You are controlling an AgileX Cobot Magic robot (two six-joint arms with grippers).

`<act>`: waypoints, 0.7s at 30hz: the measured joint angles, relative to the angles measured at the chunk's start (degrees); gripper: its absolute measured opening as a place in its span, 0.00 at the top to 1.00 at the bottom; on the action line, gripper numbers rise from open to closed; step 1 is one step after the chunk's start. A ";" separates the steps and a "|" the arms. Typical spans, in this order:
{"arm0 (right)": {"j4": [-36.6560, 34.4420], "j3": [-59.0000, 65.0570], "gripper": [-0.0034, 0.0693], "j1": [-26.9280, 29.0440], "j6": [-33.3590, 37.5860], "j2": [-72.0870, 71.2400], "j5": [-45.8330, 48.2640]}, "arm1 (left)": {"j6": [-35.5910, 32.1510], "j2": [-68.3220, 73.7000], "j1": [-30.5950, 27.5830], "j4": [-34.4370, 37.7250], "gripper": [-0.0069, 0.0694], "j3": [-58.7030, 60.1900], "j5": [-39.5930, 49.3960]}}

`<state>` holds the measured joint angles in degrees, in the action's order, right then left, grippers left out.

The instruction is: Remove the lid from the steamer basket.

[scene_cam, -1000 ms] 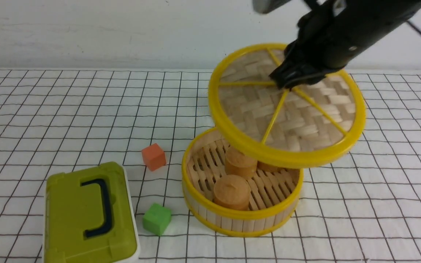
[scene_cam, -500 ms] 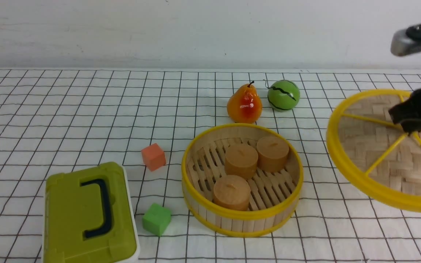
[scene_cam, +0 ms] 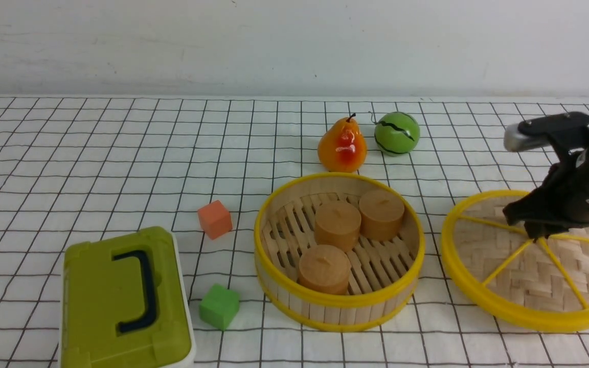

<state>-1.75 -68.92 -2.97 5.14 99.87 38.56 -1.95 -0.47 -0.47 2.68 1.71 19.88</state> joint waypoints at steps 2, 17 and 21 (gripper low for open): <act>-0.45 0.00 0.81 0.00 0.00 2.42 -0.66 | 0.00 0.00 0.00 0.00 0.60 0.00 0.00; -3.22 0.00 0.50 0.06 0.00 -1.58 2.50 | 0.00 0.00 0.00 0.00 0.60 0.00 0.00; -3.50 0.00 0.52 0.06 0.00 -11.84 5.23 | 0.00 0.00 0.00 0.00 0.60 0.00 0.00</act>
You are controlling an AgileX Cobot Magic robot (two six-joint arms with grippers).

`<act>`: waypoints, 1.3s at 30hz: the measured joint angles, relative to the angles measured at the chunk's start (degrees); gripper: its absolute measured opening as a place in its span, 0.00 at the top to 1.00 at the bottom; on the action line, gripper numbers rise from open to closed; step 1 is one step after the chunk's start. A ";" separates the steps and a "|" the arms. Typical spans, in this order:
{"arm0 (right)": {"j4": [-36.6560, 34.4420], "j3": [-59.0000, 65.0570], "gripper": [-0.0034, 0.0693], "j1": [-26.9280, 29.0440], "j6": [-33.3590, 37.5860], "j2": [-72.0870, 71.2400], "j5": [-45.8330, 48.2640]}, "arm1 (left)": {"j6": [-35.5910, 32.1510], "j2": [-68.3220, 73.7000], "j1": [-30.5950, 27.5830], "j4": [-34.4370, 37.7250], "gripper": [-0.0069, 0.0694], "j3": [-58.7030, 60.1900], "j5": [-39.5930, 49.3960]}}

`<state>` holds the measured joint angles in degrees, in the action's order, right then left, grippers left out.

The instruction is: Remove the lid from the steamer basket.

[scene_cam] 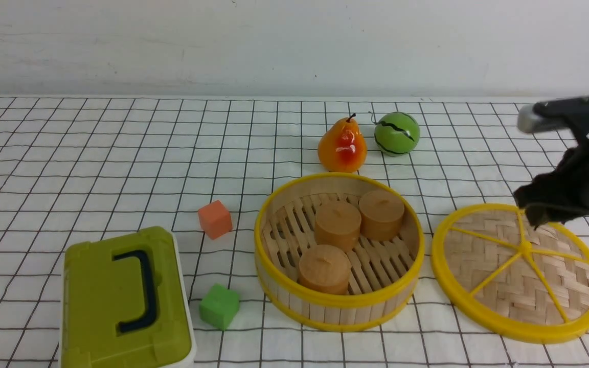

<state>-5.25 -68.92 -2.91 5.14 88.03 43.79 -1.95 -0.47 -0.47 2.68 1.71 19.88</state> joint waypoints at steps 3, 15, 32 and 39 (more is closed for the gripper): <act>-0.85 0.00 0.61 0.00 0.00 -9.09 1.46 | 0.00 0.00 0.00 0.00 0.60 0.00 0.00; -3.27 11.37 0.98 0.00 0.00 -44.92 0.61 | 0.00 0.00 0.00 0.00 0.60 0.00 0.00; -3.91 22.61 0.98 0.00 0.00 -61.13 0.70 | 0.00 0.00 0.00 0.00 0.60 0.00 0.00; -1.00 22.64 0.98 0.00 0.00 -61.13 0.70 | 0.00 0.00 0.00 0.00 0.60 0.00 0.00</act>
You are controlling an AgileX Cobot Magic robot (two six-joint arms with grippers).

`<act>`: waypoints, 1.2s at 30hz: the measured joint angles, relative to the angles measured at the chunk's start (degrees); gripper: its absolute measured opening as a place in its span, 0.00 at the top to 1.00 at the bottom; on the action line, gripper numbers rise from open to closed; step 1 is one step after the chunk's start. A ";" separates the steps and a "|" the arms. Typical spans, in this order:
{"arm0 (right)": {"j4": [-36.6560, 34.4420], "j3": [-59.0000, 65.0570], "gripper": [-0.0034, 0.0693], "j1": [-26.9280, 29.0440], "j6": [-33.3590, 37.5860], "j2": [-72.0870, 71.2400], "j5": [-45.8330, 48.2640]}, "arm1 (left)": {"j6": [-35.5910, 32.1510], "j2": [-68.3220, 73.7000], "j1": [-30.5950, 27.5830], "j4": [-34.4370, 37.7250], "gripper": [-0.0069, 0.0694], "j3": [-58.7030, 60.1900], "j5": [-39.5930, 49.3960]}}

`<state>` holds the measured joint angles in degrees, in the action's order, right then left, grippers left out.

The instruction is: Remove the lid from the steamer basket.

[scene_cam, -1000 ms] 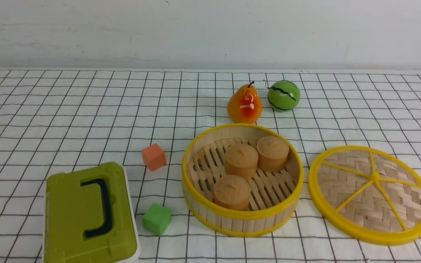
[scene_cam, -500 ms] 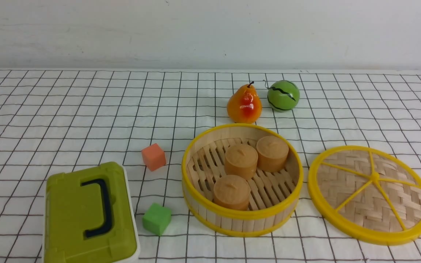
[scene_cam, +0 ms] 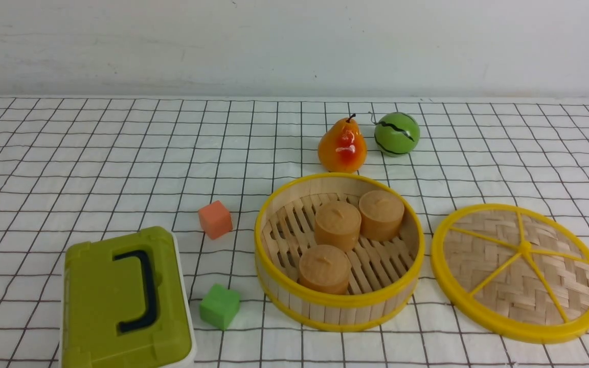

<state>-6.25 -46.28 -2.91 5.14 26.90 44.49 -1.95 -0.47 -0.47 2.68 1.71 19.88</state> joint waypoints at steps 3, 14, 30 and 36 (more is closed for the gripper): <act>0.04 0.00 0.98 0.00 0.00 0.00 0.00 | 0.00 0.00 0.00 0.00 0.60 0.00 0.00; 0.50 15.17 0.98 0.00 0.95 -6.70 -17.31 | 0.00 0.00 0.00 0.00 0.60 0.00 0.00; 4.32 47.03 0.98 5.05 -9.92 -27.45 -28.87 | 0.00 0.00 0.00 0.00 0.60 0.00 0.00; 6.25 47.81 0.98 5.05 -11.97 -27.45 -25.12 | 0.00 0.00 0.00 0.00 0.60 0.00 0.00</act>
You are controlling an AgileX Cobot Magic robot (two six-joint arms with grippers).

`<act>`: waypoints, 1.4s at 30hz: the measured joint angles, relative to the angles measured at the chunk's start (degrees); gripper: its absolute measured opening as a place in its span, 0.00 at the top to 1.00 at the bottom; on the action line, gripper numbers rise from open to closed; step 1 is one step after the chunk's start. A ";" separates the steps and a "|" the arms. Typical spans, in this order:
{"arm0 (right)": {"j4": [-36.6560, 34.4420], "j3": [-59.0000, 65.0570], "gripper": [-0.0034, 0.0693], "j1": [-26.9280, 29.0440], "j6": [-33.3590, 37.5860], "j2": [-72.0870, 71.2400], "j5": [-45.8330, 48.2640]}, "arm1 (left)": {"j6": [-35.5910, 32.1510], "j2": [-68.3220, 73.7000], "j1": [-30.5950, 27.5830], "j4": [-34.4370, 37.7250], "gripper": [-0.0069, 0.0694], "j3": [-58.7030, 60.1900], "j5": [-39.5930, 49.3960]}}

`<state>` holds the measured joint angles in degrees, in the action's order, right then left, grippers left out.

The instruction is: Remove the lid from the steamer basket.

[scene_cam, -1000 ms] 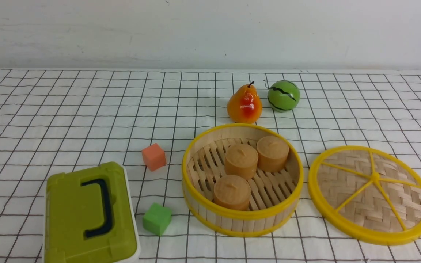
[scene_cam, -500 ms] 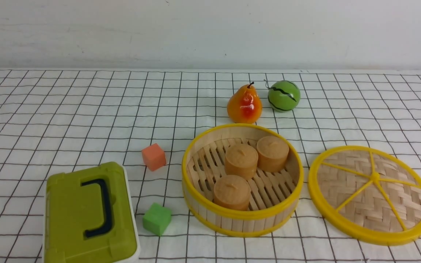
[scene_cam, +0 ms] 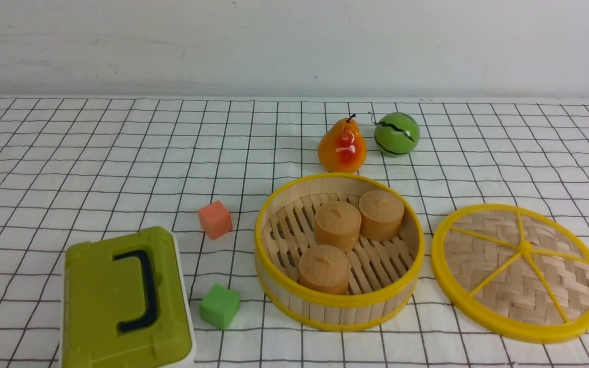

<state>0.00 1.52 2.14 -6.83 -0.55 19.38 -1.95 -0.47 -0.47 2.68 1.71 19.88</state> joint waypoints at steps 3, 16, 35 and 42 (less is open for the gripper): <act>0.38 -0.11 0.98 0.00 -0.04 0.00 1.14 | 0.00 0.00 0.00 0.00 0.60 0.00 0.00; 0.38 -0.41 0.98 0.09 -0.04 0.00 2.60 | 0.00 0.00 0.00 0.00 0.60 0.00 0.00; 0.38 -0.41 0.96 0.14 -0.04 0.00 2.60 | 0.00 0.00 0.00 0.00 0.60 0.00 0.00; 0.38 -0.41 0.95 0.14 -0.04 0.00 2.60 | 0.00 0.00 0.00 0.00 0.60 0.00 0.00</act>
<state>0.38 1.11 2.27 -6.87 -0.55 21.98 -1.95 -0.47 -0.47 2.68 1.71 19.88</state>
